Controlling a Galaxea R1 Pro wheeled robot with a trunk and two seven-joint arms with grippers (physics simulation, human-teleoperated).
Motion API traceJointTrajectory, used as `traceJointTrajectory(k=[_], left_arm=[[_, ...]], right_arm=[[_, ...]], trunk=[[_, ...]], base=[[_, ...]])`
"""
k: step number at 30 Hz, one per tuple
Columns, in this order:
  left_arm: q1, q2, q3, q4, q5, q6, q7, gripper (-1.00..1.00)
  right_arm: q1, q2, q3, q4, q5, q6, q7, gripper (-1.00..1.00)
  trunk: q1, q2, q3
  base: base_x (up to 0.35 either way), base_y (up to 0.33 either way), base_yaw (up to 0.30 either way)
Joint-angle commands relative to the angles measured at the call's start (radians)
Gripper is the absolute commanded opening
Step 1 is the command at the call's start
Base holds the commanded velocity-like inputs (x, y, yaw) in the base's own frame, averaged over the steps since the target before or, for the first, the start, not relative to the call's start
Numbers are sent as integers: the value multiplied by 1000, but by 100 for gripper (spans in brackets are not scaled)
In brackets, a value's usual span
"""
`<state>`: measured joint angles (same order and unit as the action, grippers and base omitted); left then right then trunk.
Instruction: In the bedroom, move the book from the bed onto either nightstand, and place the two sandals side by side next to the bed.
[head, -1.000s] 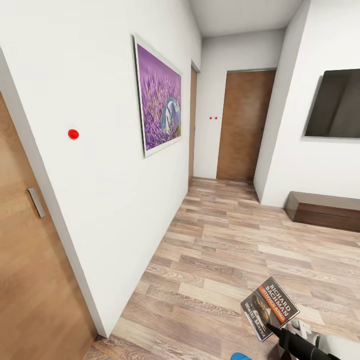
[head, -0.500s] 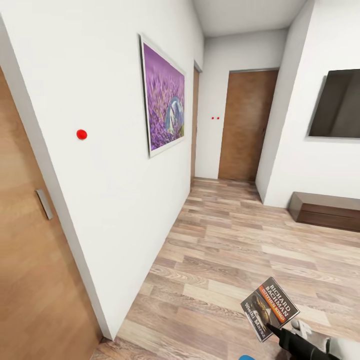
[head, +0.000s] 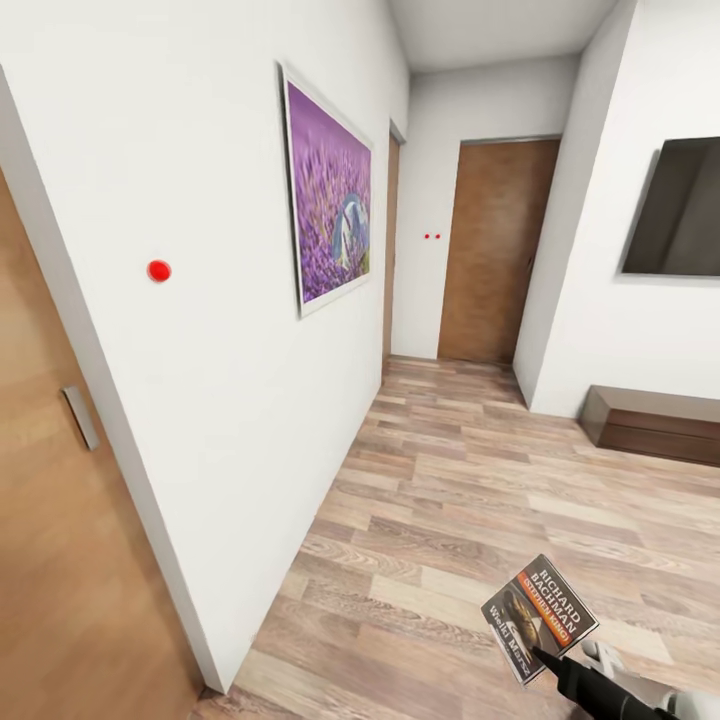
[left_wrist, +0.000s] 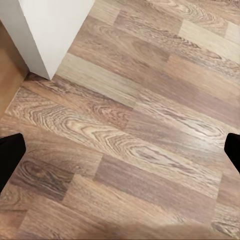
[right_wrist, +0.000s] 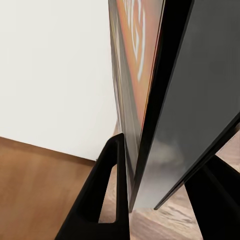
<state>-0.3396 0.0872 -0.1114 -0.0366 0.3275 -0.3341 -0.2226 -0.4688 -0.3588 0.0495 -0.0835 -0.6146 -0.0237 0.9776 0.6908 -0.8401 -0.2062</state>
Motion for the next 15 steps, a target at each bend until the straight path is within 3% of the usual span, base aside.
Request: traceJointTrajectory(k=[1,8,15], left_arm=[[-1,0,-8,1,11,-3,-4,100],[-1,0,-8,1,10,-3,-4,100],[-1,0,-8,1,10,-3,-4,100]], right_arm=[[-1,0,4,1,-5,-2,3,-100],[-1,0,4,1,-5,-2,3,-100],[-2,0,4,1,-5,-2,4,-100]], trunk=[[1,-1,-1],[1,-1,-1],[1,-1,-1]], base=[[308,0,0],[325,13,0],[330,109,0]])
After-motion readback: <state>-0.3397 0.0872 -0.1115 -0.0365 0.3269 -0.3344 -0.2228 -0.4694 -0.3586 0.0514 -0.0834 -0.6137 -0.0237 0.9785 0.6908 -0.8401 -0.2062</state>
